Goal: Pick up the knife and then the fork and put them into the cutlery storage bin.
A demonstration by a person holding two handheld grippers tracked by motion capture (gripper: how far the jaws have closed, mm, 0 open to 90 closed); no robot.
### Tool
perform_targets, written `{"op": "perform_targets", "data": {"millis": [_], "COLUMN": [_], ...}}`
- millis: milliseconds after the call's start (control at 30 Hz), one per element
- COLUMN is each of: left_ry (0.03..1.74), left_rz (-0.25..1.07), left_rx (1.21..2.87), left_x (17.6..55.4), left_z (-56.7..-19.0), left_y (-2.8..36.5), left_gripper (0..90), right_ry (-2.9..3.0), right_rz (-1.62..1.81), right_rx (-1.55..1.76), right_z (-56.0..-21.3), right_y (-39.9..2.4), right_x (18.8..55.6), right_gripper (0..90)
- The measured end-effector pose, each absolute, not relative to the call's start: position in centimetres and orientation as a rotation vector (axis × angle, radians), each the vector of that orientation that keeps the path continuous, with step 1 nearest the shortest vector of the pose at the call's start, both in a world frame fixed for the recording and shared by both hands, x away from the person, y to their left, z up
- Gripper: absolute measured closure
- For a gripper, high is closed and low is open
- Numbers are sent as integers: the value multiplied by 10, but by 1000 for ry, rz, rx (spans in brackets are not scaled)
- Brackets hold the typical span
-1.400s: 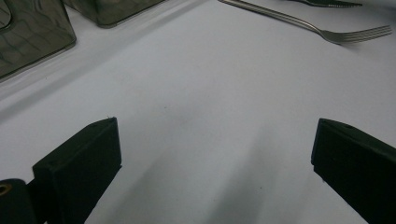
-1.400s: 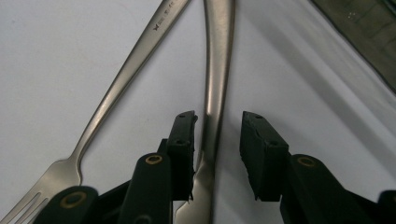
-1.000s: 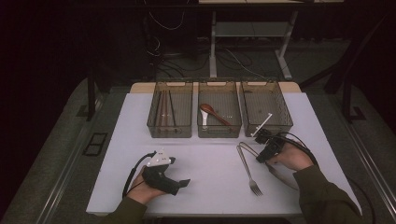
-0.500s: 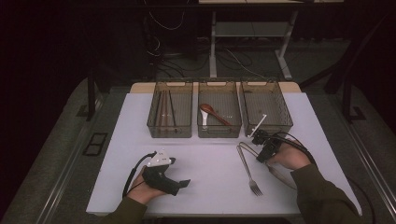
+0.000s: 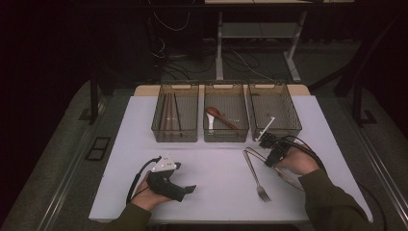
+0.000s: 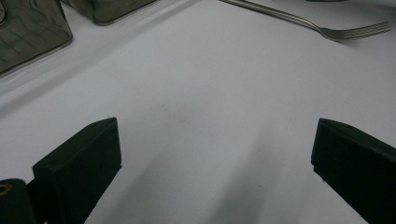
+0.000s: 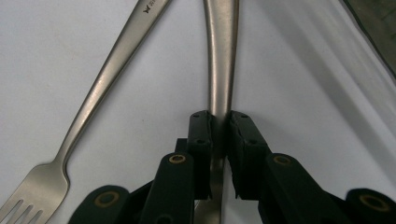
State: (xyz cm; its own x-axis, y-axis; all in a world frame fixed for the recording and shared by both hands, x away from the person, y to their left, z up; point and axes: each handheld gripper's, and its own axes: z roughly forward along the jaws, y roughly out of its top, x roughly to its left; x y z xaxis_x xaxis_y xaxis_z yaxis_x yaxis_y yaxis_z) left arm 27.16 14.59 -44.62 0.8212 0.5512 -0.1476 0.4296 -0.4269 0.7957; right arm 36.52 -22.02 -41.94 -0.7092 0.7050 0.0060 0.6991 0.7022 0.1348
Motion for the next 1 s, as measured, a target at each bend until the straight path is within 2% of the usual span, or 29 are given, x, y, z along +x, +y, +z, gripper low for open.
{"op": "perform_targets", "data": {"millis": [400, 1000], "left_ry": [717, 718], "left_rz": [167, 169], "left_rx": [2084, 2080], "left_x": [272, 272], "left_z": [-446, -446], "left_y": [146, 148], "left_gripper": [8, 8], "right_ry": [2846, 2725], "right_rz": [246, 702], "right_rx": [1151, 1176], "right_z": [-417, -383], "right_y": [-228, -268], "right_x": [364, 363], "right_gripper": [795, 801]}}
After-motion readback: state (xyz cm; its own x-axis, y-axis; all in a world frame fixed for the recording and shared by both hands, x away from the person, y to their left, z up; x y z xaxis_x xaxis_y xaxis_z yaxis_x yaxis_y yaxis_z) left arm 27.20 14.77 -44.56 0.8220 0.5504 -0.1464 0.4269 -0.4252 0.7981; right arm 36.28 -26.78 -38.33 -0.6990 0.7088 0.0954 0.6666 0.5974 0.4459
